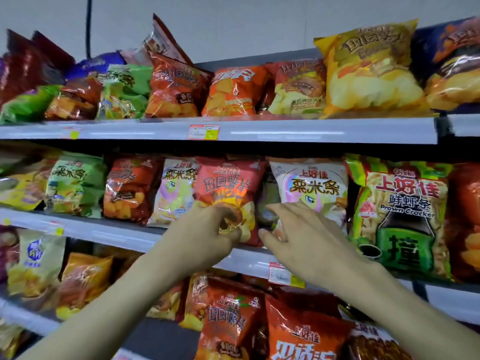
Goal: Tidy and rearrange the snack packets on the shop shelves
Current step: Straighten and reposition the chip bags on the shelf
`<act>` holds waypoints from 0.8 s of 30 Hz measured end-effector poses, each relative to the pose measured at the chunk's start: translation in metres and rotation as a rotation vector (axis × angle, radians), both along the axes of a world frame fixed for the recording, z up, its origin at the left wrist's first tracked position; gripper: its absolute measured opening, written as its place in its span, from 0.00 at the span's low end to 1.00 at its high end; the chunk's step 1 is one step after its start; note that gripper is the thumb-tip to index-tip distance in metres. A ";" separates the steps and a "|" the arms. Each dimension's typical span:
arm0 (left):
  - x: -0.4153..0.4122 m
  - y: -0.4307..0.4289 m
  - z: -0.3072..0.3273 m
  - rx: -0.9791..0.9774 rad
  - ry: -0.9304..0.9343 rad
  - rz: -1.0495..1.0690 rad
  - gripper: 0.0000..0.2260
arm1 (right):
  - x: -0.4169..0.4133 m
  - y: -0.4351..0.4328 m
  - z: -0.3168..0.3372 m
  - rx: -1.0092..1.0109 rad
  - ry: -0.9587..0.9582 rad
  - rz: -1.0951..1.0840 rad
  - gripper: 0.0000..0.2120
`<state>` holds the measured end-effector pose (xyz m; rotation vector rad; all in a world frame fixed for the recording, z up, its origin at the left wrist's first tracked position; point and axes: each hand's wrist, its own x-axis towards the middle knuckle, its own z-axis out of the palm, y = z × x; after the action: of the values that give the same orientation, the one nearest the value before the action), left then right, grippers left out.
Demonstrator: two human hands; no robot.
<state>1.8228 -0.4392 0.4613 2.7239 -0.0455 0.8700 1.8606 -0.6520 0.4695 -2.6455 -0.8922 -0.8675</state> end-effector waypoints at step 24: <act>0.101 0.242 -0.001 -0.410 0.183 -0.131 0.45 | 0.048 0.153 -0.029 0.954 0.298 -0.203 0.41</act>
<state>1.9239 -0.1975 0.4606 2.3709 -0.0068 0.5227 1.9085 -0.4989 0.4402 -1.9347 -0.0650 -0.6666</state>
